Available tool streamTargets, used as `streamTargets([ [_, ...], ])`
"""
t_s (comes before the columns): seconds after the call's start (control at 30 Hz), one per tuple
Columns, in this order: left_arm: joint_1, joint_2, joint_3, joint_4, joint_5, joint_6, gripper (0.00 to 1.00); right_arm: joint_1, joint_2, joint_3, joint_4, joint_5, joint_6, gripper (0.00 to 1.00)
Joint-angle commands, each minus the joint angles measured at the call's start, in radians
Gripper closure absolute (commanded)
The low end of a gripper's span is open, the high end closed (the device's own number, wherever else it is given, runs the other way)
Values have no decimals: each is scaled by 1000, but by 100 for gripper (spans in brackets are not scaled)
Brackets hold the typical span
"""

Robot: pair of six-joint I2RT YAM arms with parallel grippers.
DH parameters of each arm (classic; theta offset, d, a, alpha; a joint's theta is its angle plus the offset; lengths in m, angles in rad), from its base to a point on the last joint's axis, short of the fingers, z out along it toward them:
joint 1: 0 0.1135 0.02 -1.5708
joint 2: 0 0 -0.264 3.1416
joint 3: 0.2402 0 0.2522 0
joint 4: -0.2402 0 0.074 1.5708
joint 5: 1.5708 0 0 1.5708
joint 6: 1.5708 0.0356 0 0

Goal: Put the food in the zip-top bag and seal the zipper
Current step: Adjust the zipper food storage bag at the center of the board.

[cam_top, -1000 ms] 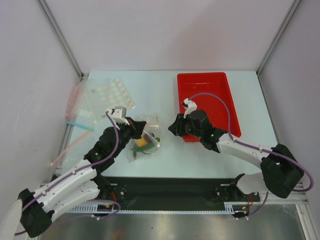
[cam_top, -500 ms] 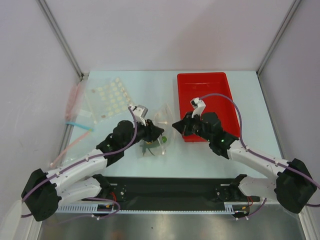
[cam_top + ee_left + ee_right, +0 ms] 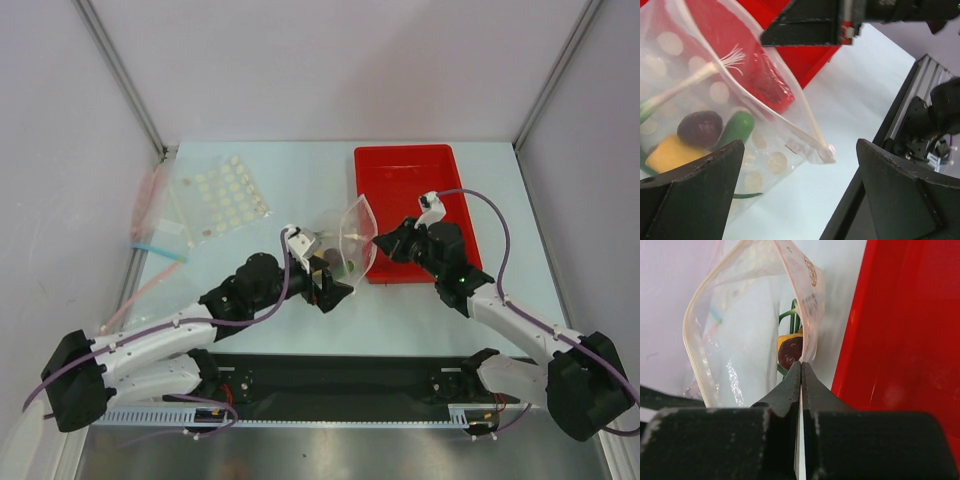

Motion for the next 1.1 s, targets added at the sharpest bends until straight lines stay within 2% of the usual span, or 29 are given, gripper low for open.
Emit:
streamTargets([
  [0.0,-68,-28,50,31,-90,130,0,-43,-29,-17,72,-56,70,100],
  [0.03,-122,-24,50,35,-108,161,0,-60,-31,-23,76,-67,77,100],
  [0.13,-232,-7,39,79,-294,292,0,-75,-34,-32,85,-85,101,100],
  [0.23,-305,25,-19,180,-372,458,0,-80,-45,-38,90,-90,114,100],
  [0.33,-345,56,-29,225,-409,524,0,-81,-57,-42,90,-84,117,100],
  [0.4,-366,97,-21,230,-421,544,3,-83,-64,-45,87,-81,117,100],
  [0.67,-397,260,39,245,-663,557,12,-86,-74,-49,87,-82,120,100],
  [0.8,-391,300,42,271,-699,544,18,-86,-72,-52,88,-82,122,100],
  [0.83,-389,303,42,273,-693,540,21,-86,-72,-51,88,-84,122,100],
  [0.87,-388,308,42,274,-690,538,31,-86,-74,-51,88,-84,124,100],
  [0.93,-385,306,40,279,-676,538,43,-86,-72,-51,88,-82,122,100],
  [0.97,-382,299,39,279,-667,540,56,-86,-74,-52,88,-82,122,100],
  [1.0,-380,295,39,274,-637,543,62,-84,-74,-52,88,-82,122,100],
  [1.07,-379,286,45,262,-616,557,87,-88,-77,-52,88,-84,124,100],
])
